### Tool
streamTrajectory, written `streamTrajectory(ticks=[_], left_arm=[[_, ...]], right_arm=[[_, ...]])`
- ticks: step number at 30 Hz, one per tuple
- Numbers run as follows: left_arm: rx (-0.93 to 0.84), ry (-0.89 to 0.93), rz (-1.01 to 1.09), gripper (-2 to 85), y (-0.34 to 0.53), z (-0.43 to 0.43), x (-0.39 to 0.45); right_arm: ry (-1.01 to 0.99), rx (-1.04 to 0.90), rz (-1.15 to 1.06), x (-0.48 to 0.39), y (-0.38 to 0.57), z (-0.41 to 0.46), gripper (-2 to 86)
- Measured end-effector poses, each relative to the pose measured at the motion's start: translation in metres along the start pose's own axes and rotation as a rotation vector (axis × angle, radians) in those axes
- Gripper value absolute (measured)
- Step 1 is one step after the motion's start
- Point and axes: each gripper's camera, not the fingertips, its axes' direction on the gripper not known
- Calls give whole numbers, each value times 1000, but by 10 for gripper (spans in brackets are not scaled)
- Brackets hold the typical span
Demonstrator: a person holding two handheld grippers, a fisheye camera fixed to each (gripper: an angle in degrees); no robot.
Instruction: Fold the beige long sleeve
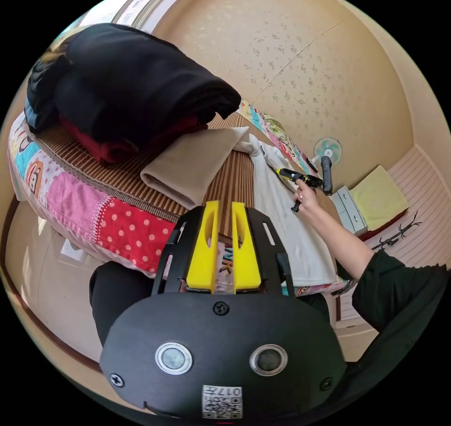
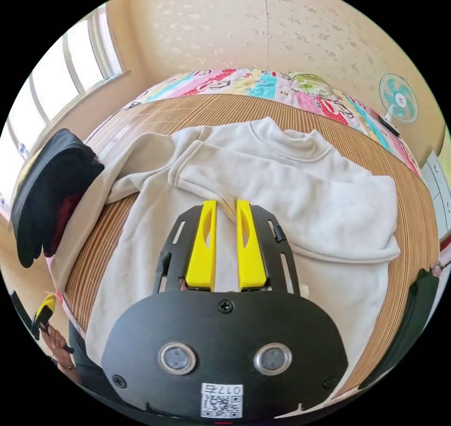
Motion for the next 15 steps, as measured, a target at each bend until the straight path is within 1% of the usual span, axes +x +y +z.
streamTrajectory(ticks=[2,4,5,6,8,9,10,11,12,14,15], left_arm=[[1,154,52,64,-33,29,20],[-22,227,124,75,-74,63,49],[-31,231,181,80,-105,90,72],[-24,221,209,81,-120,103,83],[69,125,289,83,-175,168,118],[100,98,289,82,-186,185,122],[126,76,227,81,-209,219,122],[135,105,160,84,-228,248,118],[137,117,129,86,-237,262,115],[91,88,-2,89,-255,315,100],[87,93,-1,90,-254,325,97]], right_arm=[[-123,61,37,18,12,-16,83],[-271,203,103,53,31,-46,85],[-278,242,127,62,35,-53,86],[-254,305,167,79,41,-66,85],[-169,376,252,105,43,-80,85],[-142,422,311,124,42,-88,87],[-140,460,350,146,38,-96,88],[-130,480,372,156,37,-99,90],[-84,518,424,176,36,-104,92],[8,552,510,205,38,-108,94],[48,572,547,222,40,-107,96]])
